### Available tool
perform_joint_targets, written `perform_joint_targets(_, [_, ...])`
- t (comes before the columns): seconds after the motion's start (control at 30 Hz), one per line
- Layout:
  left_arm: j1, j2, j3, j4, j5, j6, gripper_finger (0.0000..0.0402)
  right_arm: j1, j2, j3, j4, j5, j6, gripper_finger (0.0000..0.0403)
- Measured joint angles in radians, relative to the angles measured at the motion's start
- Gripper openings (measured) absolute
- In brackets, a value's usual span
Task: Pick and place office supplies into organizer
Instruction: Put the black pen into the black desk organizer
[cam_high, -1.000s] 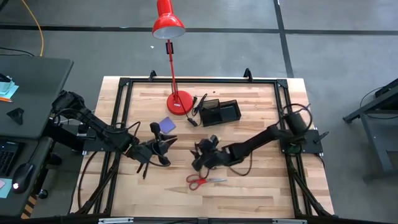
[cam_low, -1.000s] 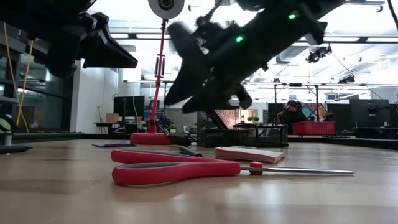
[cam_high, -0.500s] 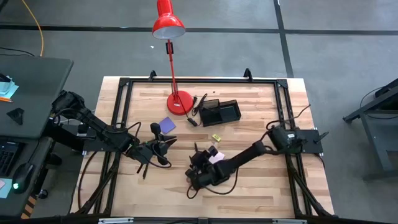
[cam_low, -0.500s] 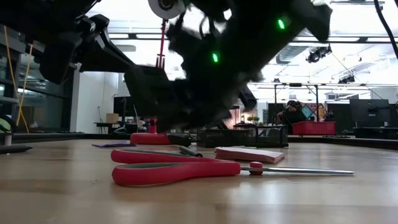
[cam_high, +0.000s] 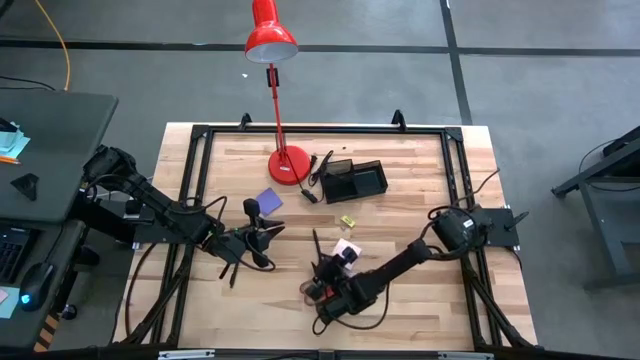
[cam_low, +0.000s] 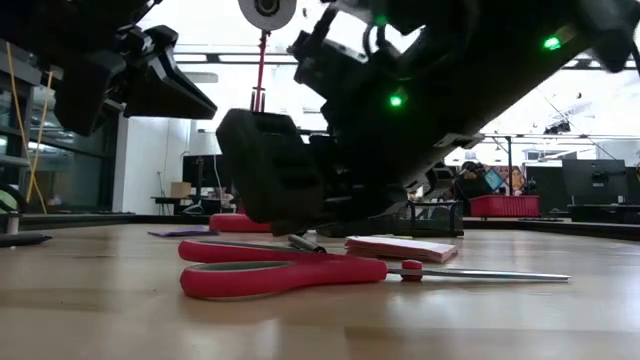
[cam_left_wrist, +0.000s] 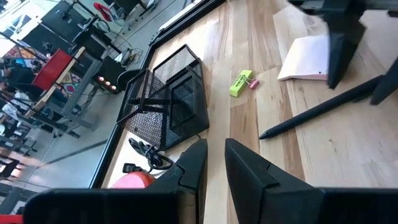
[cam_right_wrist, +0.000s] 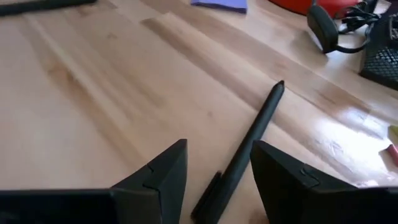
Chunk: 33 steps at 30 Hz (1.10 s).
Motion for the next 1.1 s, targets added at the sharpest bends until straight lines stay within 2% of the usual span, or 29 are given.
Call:
perform_joint_targets(0.23, [0.000,0.000,0.000,0.007,0.003,0.003,0.0049,0.025,0.045,0.004,-0.018,0.007,0.033,0.0139])
perform_joint_targets(0.47, [0.000,0.000,0.000,0.008,0.005,0.002,0.0049,0.007,0.060,0.006,-0.025,-0.036,0.009,0.0117])
perform_joint_targets(0.63, [0.000,0.000,0.000,0.007,0.017,-0.001,0.0049,-0.007,0.058,0.008,-0.051,-0.119,-0.032,0.0068])
perform_joint_targets(0.77, [0.000,0.000,0.000,0.007,0.025,-0.001,0.0049,-0.009,0.049,0.008,-0.059,-0.140,-0.084,0.0022])
perform_joint_targets(1.0, [0.000,0.000,0.000,0.007,0.043,-0.002,0.0049,-0.012,-0.009,-0.003,-0.110,-0.148,-0.189,0.0022])
perform_joint_targets(1.1, [0.000,0.000,0.000,-0.010,0.085,-0.007,0.0049,-0.014,-0.046,-0.009,-0.175,-0.148,-0.258,0.0024])
